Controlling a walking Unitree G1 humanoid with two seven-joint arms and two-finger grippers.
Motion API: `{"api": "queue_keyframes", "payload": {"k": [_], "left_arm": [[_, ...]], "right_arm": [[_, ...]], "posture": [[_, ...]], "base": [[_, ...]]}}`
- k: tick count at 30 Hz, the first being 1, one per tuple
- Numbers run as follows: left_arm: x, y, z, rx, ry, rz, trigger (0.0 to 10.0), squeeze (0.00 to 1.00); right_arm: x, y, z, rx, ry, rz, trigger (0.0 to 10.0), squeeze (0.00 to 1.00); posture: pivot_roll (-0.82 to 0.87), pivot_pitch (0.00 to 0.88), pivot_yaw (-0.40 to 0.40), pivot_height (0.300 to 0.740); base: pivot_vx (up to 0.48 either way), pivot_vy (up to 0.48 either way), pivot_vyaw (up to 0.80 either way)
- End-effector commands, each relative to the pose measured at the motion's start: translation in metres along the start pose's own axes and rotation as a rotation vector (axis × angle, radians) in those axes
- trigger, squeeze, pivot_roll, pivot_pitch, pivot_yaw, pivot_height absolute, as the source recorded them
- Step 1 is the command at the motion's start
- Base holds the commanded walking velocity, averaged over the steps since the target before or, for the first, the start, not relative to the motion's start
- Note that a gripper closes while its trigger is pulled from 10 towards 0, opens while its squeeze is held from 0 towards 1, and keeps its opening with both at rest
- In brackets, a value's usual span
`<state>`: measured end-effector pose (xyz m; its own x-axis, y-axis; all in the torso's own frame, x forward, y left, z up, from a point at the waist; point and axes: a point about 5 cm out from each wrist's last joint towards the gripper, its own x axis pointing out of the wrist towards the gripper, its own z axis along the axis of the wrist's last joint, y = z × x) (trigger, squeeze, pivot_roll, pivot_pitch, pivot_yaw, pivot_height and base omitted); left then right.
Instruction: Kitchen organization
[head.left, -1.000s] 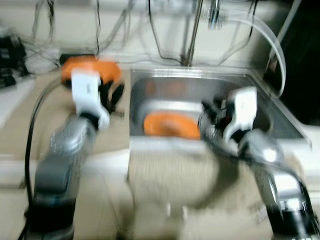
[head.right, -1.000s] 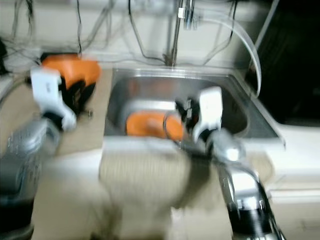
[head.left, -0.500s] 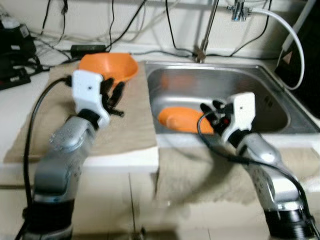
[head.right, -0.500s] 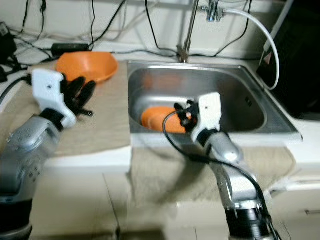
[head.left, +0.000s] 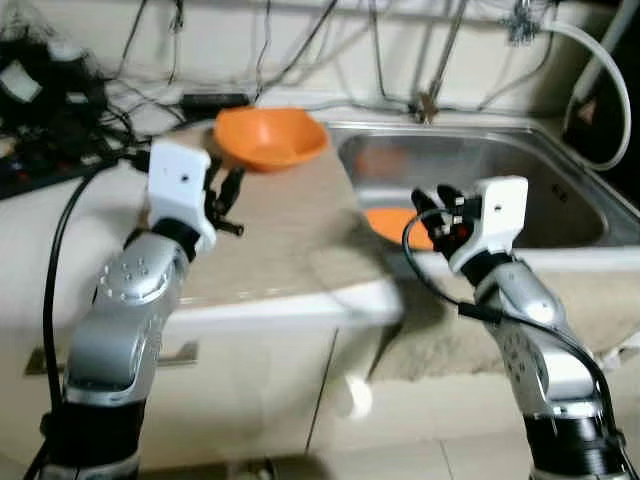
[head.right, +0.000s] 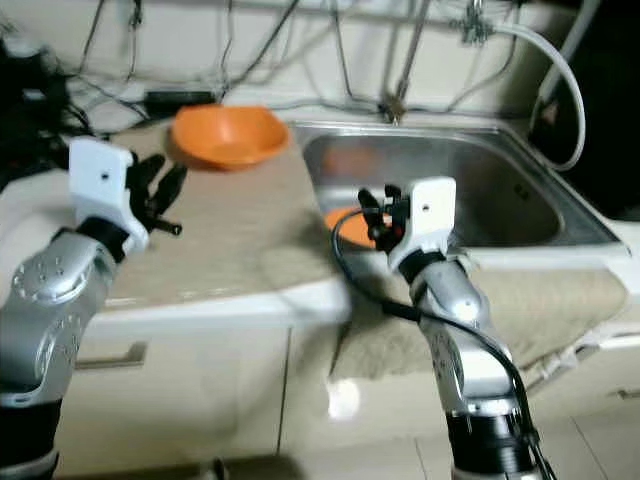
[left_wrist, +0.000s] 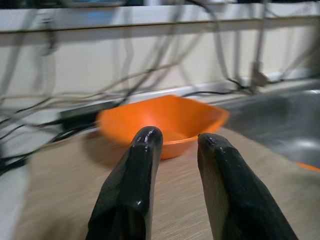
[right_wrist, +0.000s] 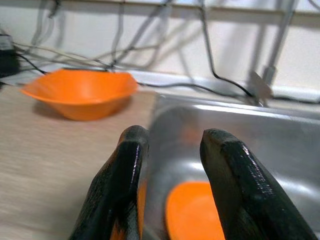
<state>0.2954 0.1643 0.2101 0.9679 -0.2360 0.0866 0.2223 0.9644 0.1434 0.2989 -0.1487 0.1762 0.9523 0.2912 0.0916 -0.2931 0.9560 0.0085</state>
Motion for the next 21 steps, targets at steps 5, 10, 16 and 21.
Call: {"api": "queue_keyframes", "payload": {"k": [5,10,16,21], "left_arm": [[0.0036,-0.0134,0.0009,-0.055,-0.009,-0.019,10.0,0.00],[0.0049,-0.0117,0.0030,-0.047,-0.024,-0.015,10.0,0.00],[0.0050,-0.0134,0.0086,-0.071,-0.059,-0.024,10.0,0.00],[0.0054,-0.0155,0.0103,-0.078,-0.066,-0.036,10.0,0.00]], "right_arm": [[-0.0024,-0.0097,0.0006,-0.030,-0.001,-0.046,10.0,0.00],[-0.0024,-0.0100,-0.0003,-0.016,0.002,-0.053,10.0,0.00],[-0.0025,-0.0103,-0.0007,0.028,0.001,-0.069,10.0,0.00],[-0.0030,-0.0120,-0.0015,0.020,0.010,-0.072,10.0,0.00]], "posture": [[-0.07,0.000,-0.036,0.740],[-0.07,0.000,-0.036,0.740],[-0.07,0.000,-0.032,0.740],[-0.07,0.000,-0.031,0.740]], "base": [[0.000,0.000,0.00],[0.000,0.000,0.00],[0.139,0.000,-0.10],[0.348,0.000,-0.59]]}}
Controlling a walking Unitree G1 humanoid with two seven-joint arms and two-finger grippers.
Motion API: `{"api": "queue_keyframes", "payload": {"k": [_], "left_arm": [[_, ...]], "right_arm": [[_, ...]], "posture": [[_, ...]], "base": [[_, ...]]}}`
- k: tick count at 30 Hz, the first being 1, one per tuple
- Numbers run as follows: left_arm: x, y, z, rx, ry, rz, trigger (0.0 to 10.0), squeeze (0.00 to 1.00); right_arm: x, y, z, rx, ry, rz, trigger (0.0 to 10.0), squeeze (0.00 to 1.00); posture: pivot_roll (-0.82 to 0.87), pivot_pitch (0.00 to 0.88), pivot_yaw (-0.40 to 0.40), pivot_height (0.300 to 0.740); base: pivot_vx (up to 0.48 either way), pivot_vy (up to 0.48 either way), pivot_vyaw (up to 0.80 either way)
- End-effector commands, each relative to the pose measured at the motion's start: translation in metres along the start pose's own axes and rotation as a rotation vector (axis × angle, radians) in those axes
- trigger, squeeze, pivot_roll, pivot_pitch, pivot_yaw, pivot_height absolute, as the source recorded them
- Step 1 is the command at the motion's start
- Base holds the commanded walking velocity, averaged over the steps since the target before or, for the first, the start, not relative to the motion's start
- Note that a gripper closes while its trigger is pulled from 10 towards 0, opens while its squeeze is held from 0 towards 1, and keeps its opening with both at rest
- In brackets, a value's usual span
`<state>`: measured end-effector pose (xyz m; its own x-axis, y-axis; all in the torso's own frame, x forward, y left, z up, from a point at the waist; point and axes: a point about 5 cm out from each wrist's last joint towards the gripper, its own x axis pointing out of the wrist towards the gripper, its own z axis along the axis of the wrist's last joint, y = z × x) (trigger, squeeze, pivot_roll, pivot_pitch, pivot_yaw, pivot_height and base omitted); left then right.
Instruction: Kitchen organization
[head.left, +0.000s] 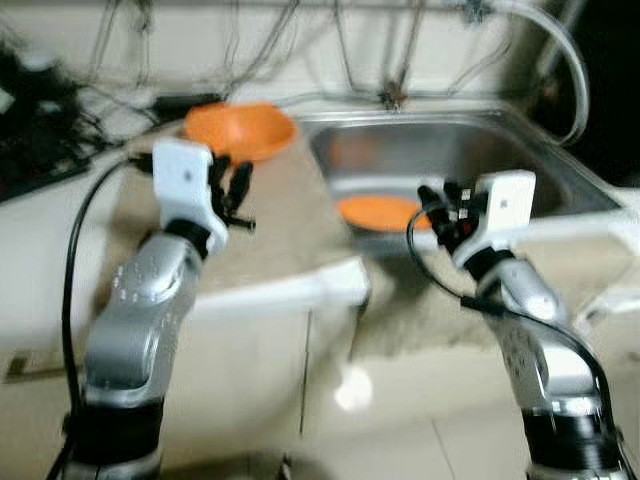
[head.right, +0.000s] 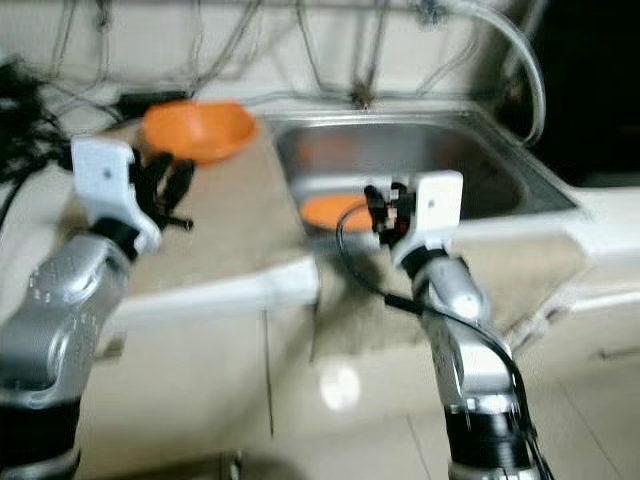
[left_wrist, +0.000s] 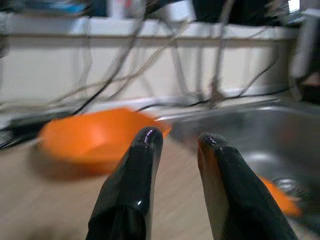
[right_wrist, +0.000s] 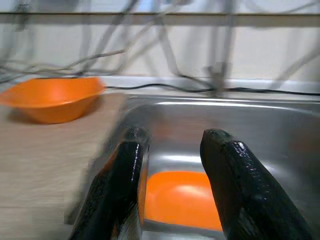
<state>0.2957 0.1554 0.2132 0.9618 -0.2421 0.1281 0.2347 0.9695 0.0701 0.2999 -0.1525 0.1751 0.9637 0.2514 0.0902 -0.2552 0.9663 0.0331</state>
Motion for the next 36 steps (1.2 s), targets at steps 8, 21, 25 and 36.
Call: {"api": "queue_keyframes", "payload": {"k": [8,21,25,36], "left_arm": [[0.003,-0.009,0.005,-0.001,-0.017,-0.046,10.0,0.00],[0.002,-0.008,0.006,-0.006,-0.025,-0.032,10.0,0.00],[0.001,-0.005,0.004,-0.013,-0.014,-0.016,10.0,0.00],[0.003,0.003,-0.003,0.013,0.048,0.023,10.0,0.00]], "right_arm": [[-0.003,-0.007,-0.001,-0.020,0.008,-0.025,10.0,0.00],[-0.003,-0.005,-0.004,-0.031,0.046,0.036,10.0,0.00],[-0.002,-0.007,-0.003,-0.045,0.047,0.051,10.0,0.00],[-0.002,-0.007,-0.004,-0.058,0.058,0.087,10.0,0.00]], "posture": [[-0.07,0.000,-0.027,0.740],[-0.06,0.000,-0.037,0.740],[-0.06,0.000,-0.041,0.740],[-0.06,0.000,-0.041,0.740]], "base": [[0.363,0.000,0.00],[0.277,0.000,0.47],[0.000,0.000,0.00],[0.000,0.000,0.00]]}}
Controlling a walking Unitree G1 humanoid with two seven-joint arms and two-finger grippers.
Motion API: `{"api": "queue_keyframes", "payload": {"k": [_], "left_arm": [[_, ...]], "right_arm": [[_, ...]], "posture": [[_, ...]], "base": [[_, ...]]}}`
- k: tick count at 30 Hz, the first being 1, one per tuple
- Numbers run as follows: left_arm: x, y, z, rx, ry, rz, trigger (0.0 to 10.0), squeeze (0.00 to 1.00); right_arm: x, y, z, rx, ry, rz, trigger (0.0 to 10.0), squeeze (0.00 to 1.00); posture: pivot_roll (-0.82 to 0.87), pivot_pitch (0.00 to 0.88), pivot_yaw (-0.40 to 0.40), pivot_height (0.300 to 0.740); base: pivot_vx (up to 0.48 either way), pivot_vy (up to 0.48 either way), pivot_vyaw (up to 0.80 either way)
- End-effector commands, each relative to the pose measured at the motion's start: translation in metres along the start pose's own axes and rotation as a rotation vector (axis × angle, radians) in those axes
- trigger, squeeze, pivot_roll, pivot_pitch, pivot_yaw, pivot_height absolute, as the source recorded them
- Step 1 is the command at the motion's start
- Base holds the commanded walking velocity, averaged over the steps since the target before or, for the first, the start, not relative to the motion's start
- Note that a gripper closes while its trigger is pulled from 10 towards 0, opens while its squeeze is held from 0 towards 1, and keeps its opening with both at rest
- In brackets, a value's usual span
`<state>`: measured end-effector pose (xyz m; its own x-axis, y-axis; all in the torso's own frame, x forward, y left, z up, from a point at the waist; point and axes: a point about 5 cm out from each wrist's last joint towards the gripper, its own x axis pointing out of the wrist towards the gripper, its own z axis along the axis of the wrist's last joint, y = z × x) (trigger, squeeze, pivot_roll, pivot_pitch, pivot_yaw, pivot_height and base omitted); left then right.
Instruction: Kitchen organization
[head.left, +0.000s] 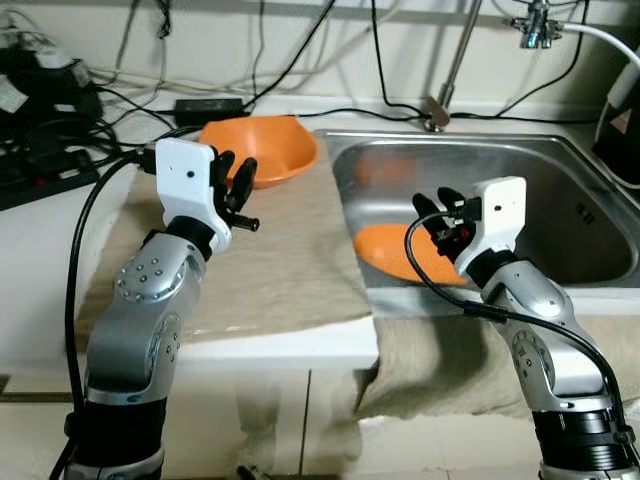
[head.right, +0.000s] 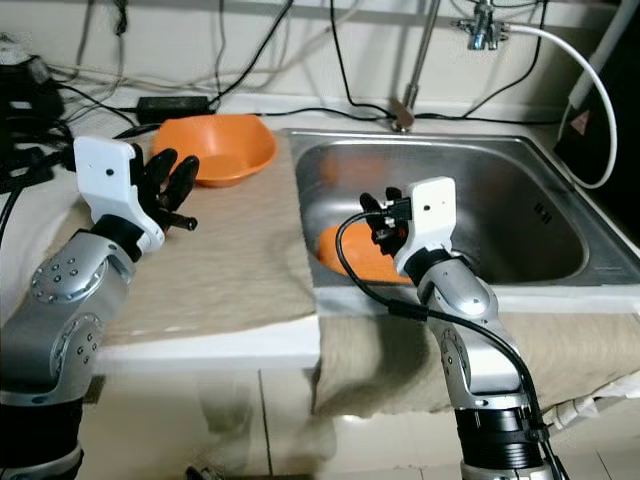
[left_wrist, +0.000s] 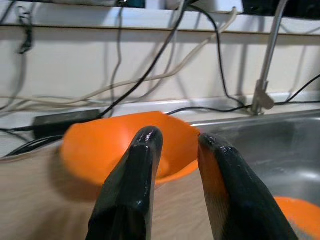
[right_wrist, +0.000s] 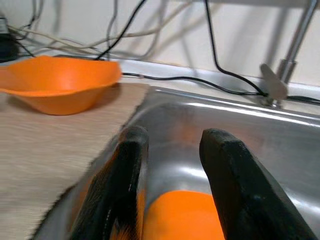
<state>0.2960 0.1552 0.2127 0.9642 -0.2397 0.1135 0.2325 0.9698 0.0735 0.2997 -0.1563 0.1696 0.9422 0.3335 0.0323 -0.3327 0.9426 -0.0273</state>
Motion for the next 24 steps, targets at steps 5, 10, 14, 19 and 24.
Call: {"api": "queue_keyframes", "payload": {"k": [5,10,14,19,24], "left_arm": [[0.004,0.018,-0.011,-0.087,0.124,0.055,10.0,1.00],[0.015,0.039,-0.013,-0.223,0.181,0.144,10.0,1.00],[0.023,0.042,-0.012,-0.346,0.183,0.154,10.0,1.00],[0.041,0.043,-0.002,-0.588,0.149,0.095,10.0,1.00],[0.062,0.047,-0.002,-0.656,0.188,0.082,10.0,1.00]], "right_arm": [[-0.001,-0.004,-0.001,0.001,0.009,0.010,10.0,0.00],[0.000,-0.004,-0.001,-0.006,0.009,0.020,10.0,0.00],[0.001,-0.004,-0.001,-0.003,0.008,0.021,10.0,0.00],[0.001,-0.002,-0.001,0.004,0.008,0.035,10.0,0.00],[-0.002,0.004,-0.004,0.010,0.027,0.095,10.0,0.00]], "posture": [[-0.06,0.000,-0.041,0.740],[-0.05,0.000,-0.044,0.740],[-0.05,0.000,-0.045,0.740],[-0.05,0.000,-0.041,0.740],[-0.06,0.000,-0.031,0.740]], "base": [[0.000,0.000,0.00],[0.000,0.000,0.00],[0.000,0.000,0.00],[0.000,0.000,0.00],[0.000,0.000,0.00]]}}
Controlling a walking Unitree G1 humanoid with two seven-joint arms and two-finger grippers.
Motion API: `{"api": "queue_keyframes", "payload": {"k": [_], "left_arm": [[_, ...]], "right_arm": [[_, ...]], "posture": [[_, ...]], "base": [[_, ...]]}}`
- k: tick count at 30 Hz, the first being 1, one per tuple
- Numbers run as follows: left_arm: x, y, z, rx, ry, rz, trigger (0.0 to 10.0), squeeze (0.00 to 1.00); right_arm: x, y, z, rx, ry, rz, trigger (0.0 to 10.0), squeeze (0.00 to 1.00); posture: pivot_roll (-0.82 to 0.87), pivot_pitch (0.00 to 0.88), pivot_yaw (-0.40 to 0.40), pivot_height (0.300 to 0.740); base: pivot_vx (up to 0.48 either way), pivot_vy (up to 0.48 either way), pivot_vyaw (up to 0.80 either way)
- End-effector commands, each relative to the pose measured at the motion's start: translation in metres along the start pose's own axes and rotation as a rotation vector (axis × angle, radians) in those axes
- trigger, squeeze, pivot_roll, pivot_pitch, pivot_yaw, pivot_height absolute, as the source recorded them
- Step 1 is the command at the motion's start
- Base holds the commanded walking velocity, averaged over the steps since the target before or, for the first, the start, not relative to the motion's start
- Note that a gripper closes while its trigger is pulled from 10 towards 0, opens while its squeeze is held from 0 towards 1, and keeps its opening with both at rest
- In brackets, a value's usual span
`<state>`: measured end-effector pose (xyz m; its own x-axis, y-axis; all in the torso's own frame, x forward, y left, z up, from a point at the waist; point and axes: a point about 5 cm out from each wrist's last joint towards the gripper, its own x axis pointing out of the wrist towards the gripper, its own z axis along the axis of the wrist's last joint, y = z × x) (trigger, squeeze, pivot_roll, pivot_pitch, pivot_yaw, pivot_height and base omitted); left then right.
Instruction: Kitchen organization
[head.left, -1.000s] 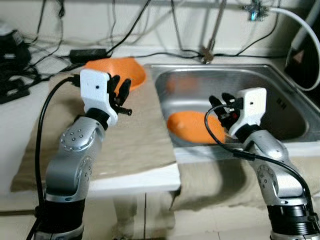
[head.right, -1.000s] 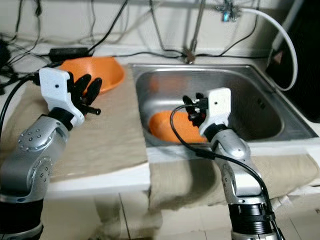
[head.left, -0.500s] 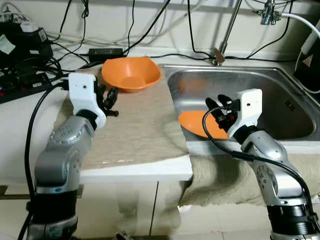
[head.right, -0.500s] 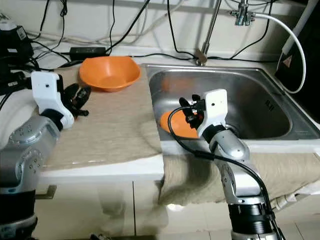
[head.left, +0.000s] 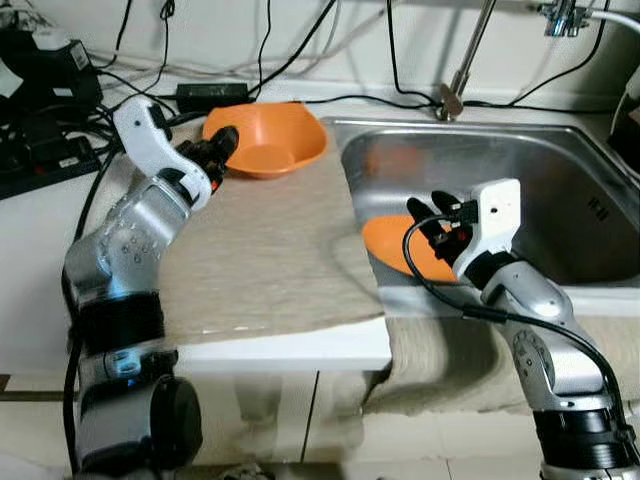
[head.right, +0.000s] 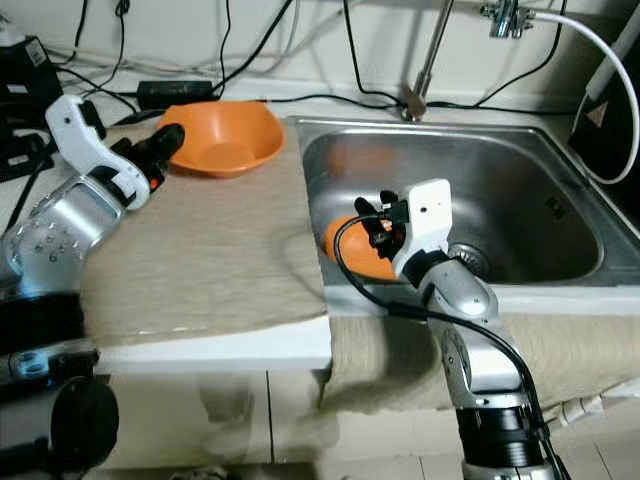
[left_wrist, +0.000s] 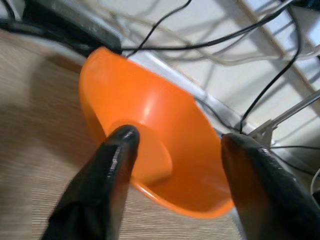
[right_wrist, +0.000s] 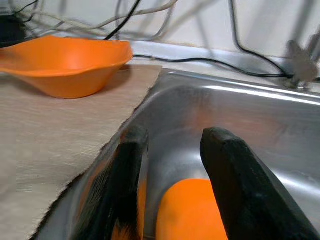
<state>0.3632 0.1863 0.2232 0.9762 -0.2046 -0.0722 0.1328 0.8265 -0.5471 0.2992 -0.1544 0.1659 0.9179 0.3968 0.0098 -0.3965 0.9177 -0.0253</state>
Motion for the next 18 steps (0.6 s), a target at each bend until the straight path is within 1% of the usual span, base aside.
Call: {"api": "queue_keyframes", "payload": {"k": [1,3,4,5,10,14,16,18], "left_arm": [[0.006,0.002,-0.001,-0.005,0.021,0.008,10.0,1.00],[0.011,0.005,-0.002,0.001,0.035,0.032,10.0,1.00],[0.011,0.005,-0.002,0.001,0.035,0.032,10.0,1.00],[0.016,0.009,-0.003,0.019,0.052,0.067,10.0,1.00],[0.023,0.013,-0.003,0.025,0.059,0.095,10.0,1.00],[0.029,0.013,-0.004,0.049,0.062,0.100,10.0,1.00],[0.030,0.011,-0.002,0.028,0.044,0.090,10.0,1.00],[0.032,0.010,0.000,0.030,0.039,0.082,10.0,1.00]], "right_arm": [[-0.003,0.003,-0.001,0.009,0.010,0.043,10.0,0.00],[-0.005,0.006,-0.001,0.007,0.014,0.068,10.0,0.00],[-0.005,0.006,-0.001,0.007,0.014,0.068,10.0,0.00],[-0.006,0.008,-0.002,0.003,0.014,0.078,10.0,0.00],[-0.007,0.010,-0.002,0.001,0.013,0.085,10.0,0.00],[-0.008,0.010,-0.002,0.002,0.016,0.089,10.0,0.00],[-0.009,0.010,-0.002,0.000,0.016,0.090,10.0,0.00],[-0.009,0.010,-0.002,0.000,0.016,0.089,10.0,0.00]], "posture": [[-0.06,0.000,-0.029,0.740],[-0.07,0.000,-0.024,0.740],[-0.07,0.000,-0.024,0.740],[-0.07,0.000,-0.015,0.740],[-0.07,0.000,-0.010,0.740],[-0.08,0.000,-0.009,0.740],[-0.08,0.000,-0.006,0.740],[-0.07,0.000,-0.010,0.740]], "base": [[0.000,0.000,0.00],[0.000,0.000,0.00],[0.000,0.000,0.00],[0.000,0.000,0.00],[0.000,0.000,0.00],[0.000,0.000,0.00],[0.000,0.000,0.00],[0.000,0.000,0.00]]}}
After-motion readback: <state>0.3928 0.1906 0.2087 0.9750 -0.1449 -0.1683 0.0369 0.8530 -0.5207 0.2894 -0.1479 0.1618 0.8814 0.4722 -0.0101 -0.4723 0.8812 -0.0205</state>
